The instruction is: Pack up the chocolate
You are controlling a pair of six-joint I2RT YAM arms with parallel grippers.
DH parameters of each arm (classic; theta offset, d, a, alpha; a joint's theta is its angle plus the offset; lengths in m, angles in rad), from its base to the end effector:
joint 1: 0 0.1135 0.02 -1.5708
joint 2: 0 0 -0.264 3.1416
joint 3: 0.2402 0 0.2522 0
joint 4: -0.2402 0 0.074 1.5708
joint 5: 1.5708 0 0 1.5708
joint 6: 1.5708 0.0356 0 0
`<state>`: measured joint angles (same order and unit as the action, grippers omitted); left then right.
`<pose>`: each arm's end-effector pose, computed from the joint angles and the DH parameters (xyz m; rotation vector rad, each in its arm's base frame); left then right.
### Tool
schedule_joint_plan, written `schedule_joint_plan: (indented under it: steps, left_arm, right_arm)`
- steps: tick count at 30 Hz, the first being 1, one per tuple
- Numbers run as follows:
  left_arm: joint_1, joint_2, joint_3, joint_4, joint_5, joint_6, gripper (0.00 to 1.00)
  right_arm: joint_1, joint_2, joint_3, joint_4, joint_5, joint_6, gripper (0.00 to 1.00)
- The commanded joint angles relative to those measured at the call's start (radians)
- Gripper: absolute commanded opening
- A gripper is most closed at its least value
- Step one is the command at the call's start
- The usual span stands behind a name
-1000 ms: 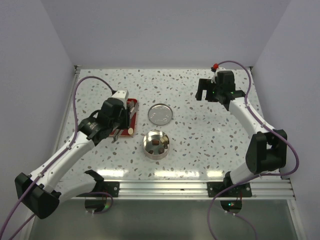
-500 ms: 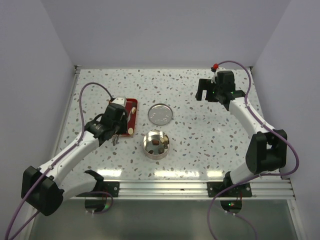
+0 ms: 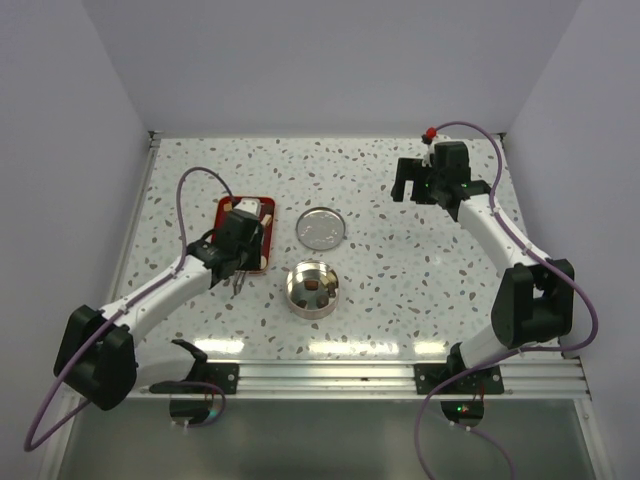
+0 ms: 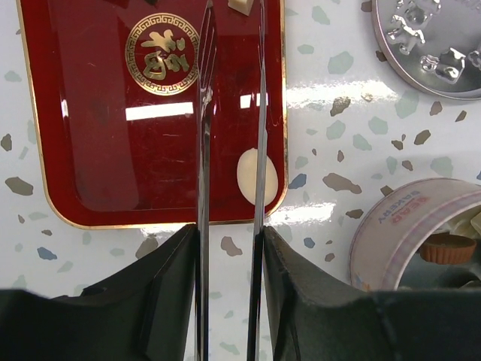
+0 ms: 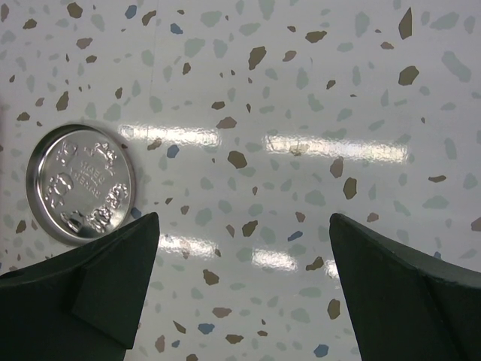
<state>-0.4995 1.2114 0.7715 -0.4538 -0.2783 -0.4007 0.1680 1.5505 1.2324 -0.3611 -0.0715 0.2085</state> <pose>0.2172 -0.1074 0.2262 0.0003 2.4190 -0.0654 0.3459 0.0612 0.2890 0.0072 2.2632 0.2819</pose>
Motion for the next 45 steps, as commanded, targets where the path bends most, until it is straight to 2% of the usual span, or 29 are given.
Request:
schedule_joint_plan:
  steps: [1,17,24,32,37,45]
  left_arm:
    - [0.003,0.011,-0.005,0.098,-0.028,0.016,0.44]
    - [0.015,0.131,0.044,0.165,-0.042,0.083,0.45]
    - [0.018,0.129,0.08,0.162,-0.039,0.106,0.36]
    - [0.016,0.07,0.14,0.083,0.008,0.123,0.32]
    - [0.016,-0.029,0.124,0.038,0.068,0.128,0.31]
    - [-0.022,-0.179,0.074,-0.002,0.251,0.134,0.32]
  right_arm:
    - [-0.002,-0.032,0.015,-0.015,-0.008,-0.017,0.99]
    - [-0.004,-0.015,0.027,-0.025,-0.001,-0.024,0.99]
    - [-0.004,-0.006,0.03,-0.024,-0.007,-0.026,0.99]
    - [-0.004,-0.004,0.033,-0.022,-0.011,-0.021,0.99]
    - [-0.004,0.013,0.053,-0.021,-0.014,-0.02,0.99]
    - [-0.004,0.023,0.085,-0.019,-0.034,-0.003,0.99]
